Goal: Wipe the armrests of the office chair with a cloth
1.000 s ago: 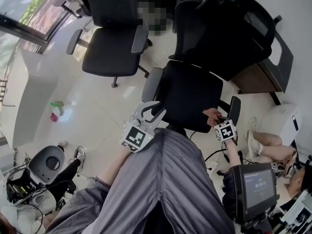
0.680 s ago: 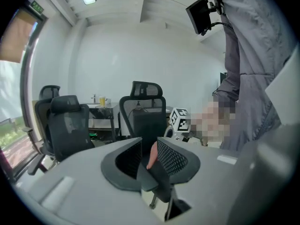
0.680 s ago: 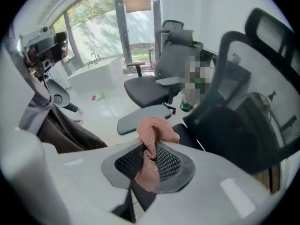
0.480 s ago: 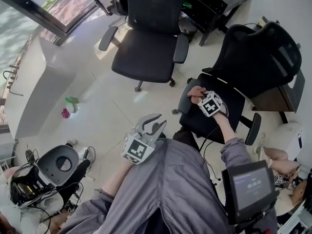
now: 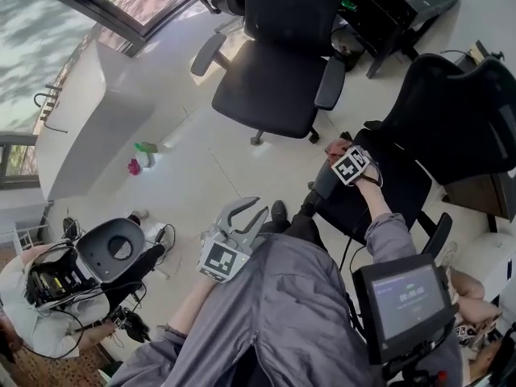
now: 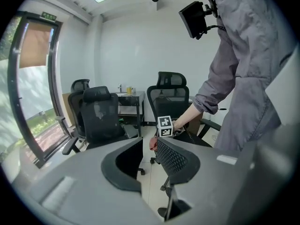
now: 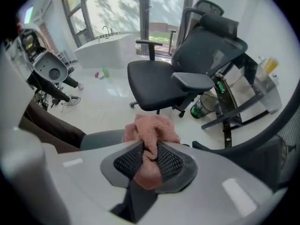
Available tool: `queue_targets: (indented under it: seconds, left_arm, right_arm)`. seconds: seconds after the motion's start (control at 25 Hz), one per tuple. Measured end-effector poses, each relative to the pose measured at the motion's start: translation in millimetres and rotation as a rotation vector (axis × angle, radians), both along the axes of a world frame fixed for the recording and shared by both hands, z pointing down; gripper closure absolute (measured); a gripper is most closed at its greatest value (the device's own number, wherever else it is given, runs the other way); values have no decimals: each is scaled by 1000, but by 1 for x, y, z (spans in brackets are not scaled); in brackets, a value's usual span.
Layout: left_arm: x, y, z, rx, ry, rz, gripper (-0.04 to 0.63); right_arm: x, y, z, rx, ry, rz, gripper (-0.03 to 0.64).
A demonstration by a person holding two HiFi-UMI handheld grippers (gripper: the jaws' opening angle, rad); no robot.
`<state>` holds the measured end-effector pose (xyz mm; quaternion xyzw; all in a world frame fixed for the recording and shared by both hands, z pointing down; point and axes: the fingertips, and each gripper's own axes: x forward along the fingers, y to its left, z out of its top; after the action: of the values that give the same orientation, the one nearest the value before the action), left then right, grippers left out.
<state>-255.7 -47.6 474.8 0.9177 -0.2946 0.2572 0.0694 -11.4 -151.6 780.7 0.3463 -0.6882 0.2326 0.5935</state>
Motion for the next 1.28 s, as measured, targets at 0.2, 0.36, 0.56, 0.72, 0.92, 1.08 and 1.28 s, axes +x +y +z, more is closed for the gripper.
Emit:
queue_targets:
  seconds: [0.2, 0.36, 0.56, 0.72, 0.92, 1.08, 1.28]
  left_arm:
    - [25, -14, 4, -8, -10, -13, 483]
    - [52, -18, 6, 0, -12, 33, 483]
    - [77, -33, 4, 11, 6, 82, 482]
    - [101, -33, 8, 22, 2, 180, 471]
    - [109, -31, 11, 4, 19, 232, 411]
    - [111, -32, 11, 2, 24, 260, 391]
    - [101, -36, 12, -4, 11, 251, 391]
  right_arm:
    - [-13, -15, 31, 99, -22, -86, 520]
    - [-6, -4, 28, 54, -99, -6, 540]
    - [-16, 31, 16, -9, -129, 17, 549]
    - [-57, 72, 16, 13, -199, -91, 549]
    - [-92, 133, 13, -26, -210, -172, 549]
    - [-109, 151, 13, -41, -268, -212, 549]
    - [-81, 114, 17, -18, -215, -184, 549]
